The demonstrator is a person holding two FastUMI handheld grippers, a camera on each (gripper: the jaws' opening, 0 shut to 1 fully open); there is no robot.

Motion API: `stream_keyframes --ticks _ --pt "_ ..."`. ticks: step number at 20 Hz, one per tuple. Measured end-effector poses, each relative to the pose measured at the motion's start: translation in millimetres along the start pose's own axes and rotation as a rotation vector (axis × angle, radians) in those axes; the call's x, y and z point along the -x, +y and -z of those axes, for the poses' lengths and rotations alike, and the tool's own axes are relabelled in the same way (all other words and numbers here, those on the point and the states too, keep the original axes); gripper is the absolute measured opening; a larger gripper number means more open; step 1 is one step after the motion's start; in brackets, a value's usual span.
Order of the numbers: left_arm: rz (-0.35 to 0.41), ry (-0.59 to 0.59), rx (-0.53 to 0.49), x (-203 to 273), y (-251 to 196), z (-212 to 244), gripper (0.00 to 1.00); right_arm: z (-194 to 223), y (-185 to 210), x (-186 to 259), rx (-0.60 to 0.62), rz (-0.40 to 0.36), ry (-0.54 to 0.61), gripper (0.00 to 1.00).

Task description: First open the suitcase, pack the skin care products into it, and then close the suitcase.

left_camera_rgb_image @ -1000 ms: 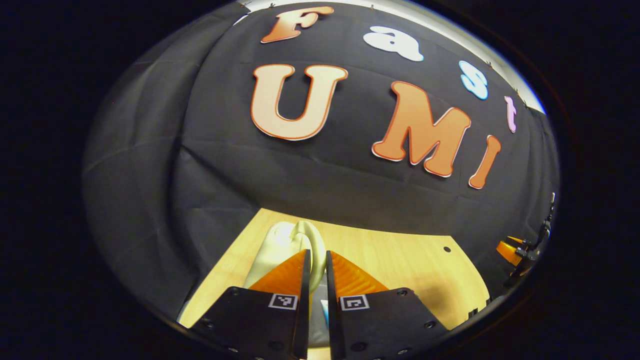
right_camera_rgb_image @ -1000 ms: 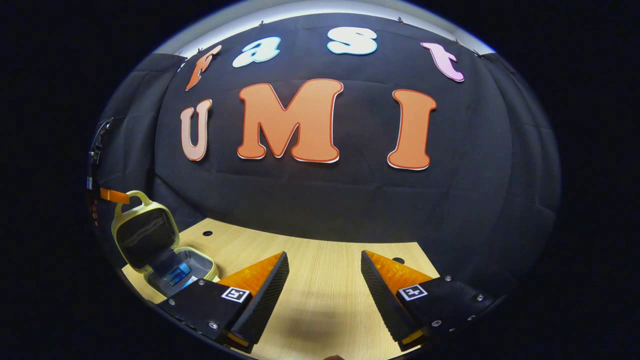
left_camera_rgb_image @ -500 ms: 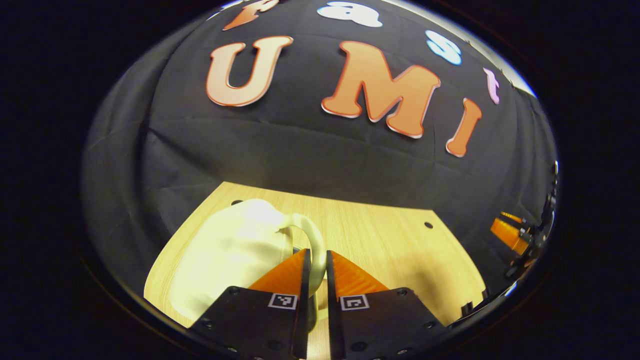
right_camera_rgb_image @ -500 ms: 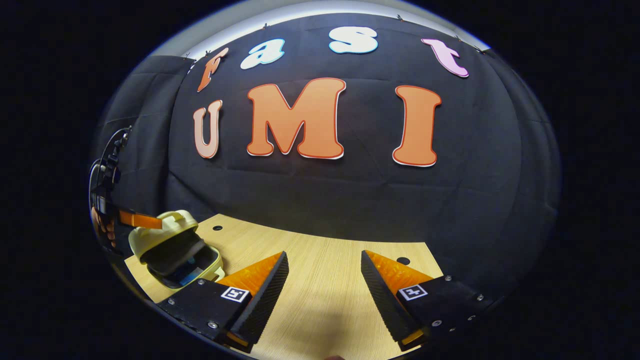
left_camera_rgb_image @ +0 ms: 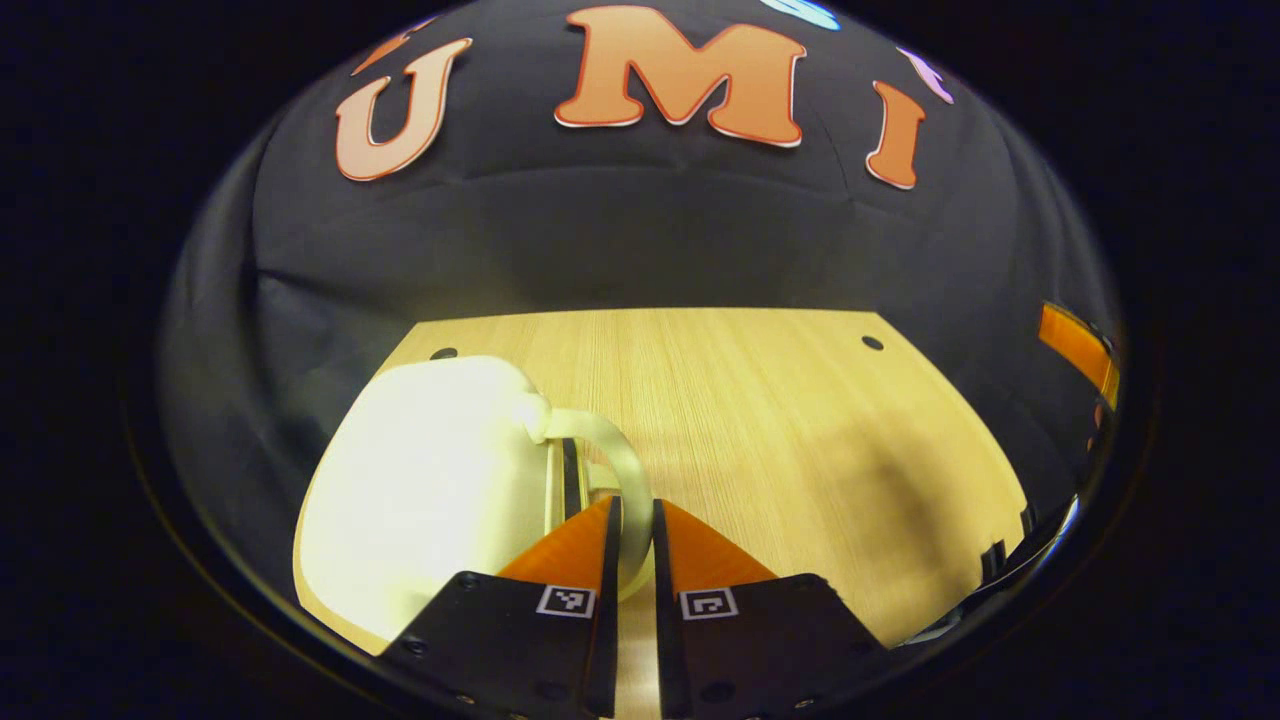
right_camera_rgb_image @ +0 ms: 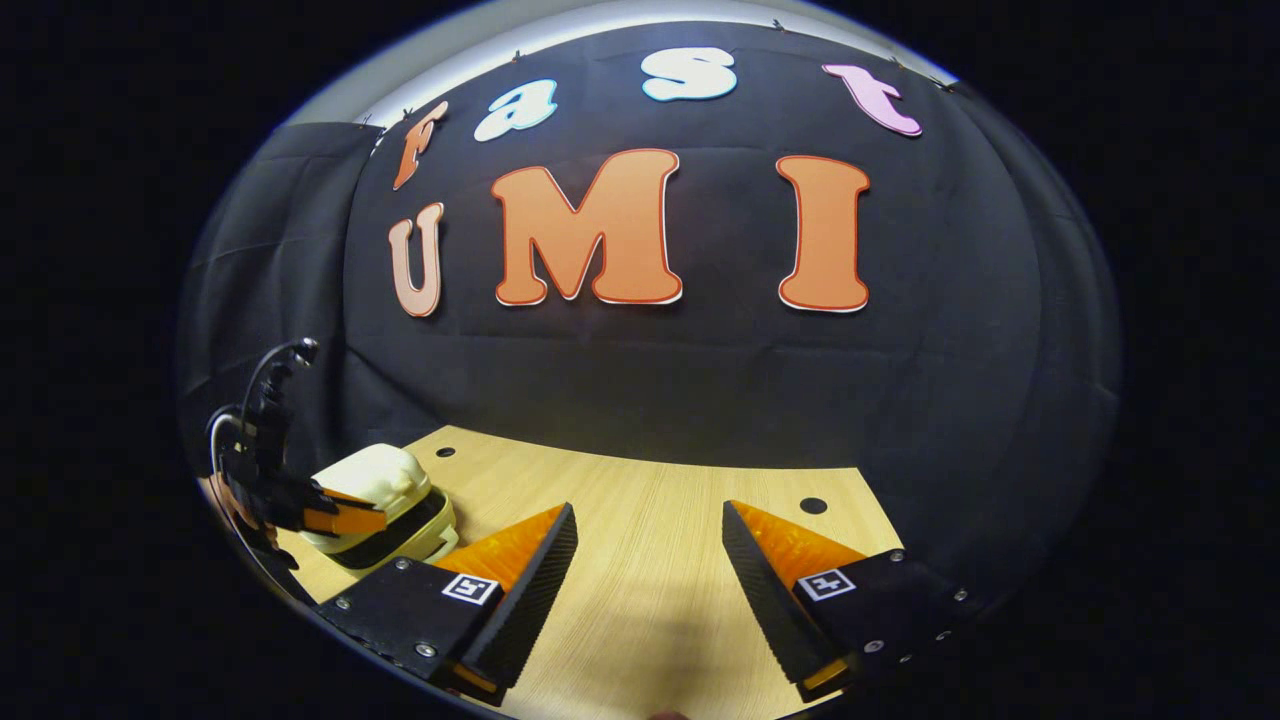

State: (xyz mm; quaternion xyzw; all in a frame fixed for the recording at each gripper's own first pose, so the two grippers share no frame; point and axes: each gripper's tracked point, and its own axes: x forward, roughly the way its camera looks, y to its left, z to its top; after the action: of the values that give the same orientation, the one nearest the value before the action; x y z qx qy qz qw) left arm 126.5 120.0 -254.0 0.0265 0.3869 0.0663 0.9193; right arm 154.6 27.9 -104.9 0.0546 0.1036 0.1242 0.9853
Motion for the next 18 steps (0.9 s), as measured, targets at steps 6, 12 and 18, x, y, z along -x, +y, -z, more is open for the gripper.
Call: stream_keyframes --ticks 6,12,18 --pt "0.059 -0.104 -0.054 18 -37 -31 0.29 -10 18 0 -0.005 -0.025 -0.028 0.93" --pt "0.039 -0.283 -0.053 66 -60 -93 0.67 -42 43 5 -0.012 -0.051 -0.112 0.93" --pt "-0.077 -0.500 0.005 108 -61 -130 0.95 -53 65 14 0.025 -0.109 -0.169 0.93"
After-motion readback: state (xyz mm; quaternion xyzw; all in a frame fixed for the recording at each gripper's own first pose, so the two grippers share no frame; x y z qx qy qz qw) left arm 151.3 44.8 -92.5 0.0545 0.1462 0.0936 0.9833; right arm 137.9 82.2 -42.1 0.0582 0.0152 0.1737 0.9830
